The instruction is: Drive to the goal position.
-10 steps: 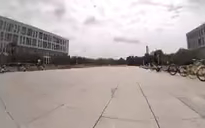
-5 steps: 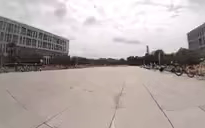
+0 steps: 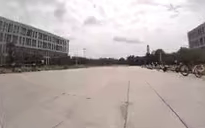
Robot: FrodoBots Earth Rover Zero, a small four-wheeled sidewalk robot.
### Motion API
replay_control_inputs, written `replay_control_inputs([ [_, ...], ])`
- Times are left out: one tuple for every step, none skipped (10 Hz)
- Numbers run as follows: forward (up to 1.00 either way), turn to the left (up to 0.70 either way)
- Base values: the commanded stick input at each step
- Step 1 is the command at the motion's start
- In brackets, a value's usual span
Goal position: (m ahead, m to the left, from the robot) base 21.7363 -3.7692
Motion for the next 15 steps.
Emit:
replay_control_inputs([
  [1.00,0.00],
  [1.00,0.00],
  [1.00,0.00],
  [1.00,0.00],
  [1.00,0.00],
  [1.00,0.00],
  [1.00,0.00],
  [1.00,0.00],
  [1.00,-0.01],
  [1.00,-0.15],
  [1.00,-0.27],
  [1.00,-0.39],
  [1.00,-0.15],
  [1.00,0.00],
  [1.00,0.00],
])
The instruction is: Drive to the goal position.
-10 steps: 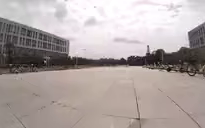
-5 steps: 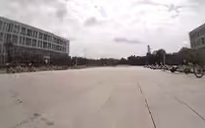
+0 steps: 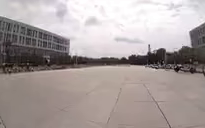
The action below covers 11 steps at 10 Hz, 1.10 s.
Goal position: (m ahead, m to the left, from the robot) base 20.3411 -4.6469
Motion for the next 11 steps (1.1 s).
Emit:
replay_control_inputs([
  [1.00,0.00],
  [1.00,0.00],
  [1.00,0.00],
  [1.00,0.00],
  [1.00,0.00],
  [1.00,0.00],
  [1.00,0.00],
  [1.00,0.00],
  [1.00,0.00],
  [1.00,0.00],
  [1.00,0.00],
])
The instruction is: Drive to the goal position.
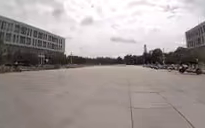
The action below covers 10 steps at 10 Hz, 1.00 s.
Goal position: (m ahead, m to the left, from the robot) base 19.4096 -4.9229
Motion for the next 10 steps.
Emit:
replay_control_inputs([
  [1.00,0.00],
  [1.00,0.00],
  [1.00,0.00],
  [1.00,0.00],
  [1.00,0.00],
  [1.00,0.00],
  [1.00,0.00],
  [1.00,0.00],
  [1.00,0.00],
  [1.00,0.00],
])
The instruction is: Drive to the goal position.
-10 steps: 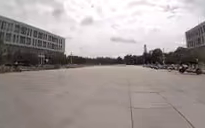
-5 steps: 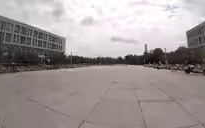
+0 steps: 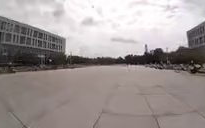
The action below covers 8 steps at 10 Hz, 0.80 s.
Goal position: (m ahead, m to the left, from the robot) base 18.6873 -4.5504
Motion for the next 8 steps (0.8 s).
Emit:
replay_control_inputs([
  [1.00,0.00],
  [1.00,-0.02],
  [1.00,-0.23],
  [1.00,-0.33],
  [1.00,-0.39],
  [1.00,-0.39],
  [1.00,-0.34],
  [1.00,-0.05],
])
